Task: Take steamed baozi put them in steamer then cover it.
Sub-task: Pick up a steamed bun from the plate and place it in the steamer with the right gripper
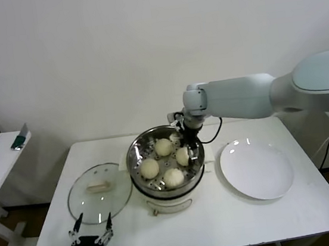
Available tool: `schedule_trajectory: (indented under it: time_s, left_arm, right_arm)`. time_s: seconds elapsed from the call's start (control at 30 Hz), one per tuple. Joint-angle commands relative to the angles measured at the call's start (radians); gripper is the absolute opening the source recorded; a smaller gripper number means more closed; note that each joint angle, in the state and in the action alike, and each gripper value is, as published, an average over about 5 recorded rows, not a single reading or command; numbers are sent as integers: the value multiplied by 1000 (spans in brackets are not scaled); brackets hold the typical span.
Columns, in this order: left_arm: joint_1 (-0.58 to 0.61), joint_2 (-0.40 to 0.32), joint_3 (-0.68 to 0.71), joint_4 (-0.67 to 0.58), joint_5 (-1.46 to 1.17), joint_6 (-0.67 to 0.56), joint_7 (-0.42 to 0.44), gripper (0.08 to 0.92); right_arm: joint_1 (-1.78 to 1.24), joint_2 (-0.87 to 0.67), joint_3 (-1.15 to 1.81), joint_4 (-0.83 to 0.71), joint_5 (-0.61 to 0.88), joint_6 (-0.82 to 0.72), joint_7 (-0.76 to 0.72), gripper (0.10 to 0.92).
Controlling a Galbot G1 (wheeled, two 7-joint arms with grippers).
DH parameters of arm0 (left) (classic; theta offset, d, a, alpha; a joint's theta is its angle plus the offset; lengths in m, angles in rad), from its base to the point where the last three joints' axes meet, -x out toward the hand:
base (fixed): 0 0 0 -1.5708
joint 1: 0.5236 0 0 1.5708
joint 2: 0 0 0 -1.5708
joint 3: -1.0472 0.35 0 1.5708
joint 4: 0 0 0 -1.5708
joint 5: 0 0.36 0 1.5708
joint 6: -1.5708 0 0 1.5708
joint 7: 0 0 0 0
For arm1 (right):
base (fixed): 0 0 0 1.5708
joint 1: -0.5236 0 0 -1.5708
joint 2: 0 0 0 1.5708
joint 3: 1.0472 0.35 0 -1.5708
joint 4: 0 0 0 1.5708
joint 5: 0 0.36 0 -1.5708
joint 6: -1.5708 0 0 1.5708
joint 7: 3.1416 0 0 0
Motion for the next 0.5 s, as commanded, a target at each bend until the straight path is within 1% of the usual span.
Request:
schedule_trajectory:
  time_s: [0.03, 0.27, 0.33, 0.4, 0.5]
  left_arm:
    - [-2, -1, 0, -1, 0, 1, -2, 823]
    - [-2, 3, -4, -1, -1, 0, -3, 823]
    - [-1, 4, -6, -2, -1, 0, -2, 823]
    - [-2, 6, -8, -1, 1, -1, -2, 823]
    - [-8, 7, -11, 6, 9, -5, -3, 823]
  right_arm:
    - [17, -11, 8, 13, -13, -3, -12, 821]
    - [91, -78, 48, 38, -15, 12, -53, 823]
    - [103, -114, 70, 45, -13, 27, -38, 823]
    - [105, -165, 103, 59, -1, 52, 24, 823]
    - [91, -249, 146, 95, 18, 153, 195, 823]
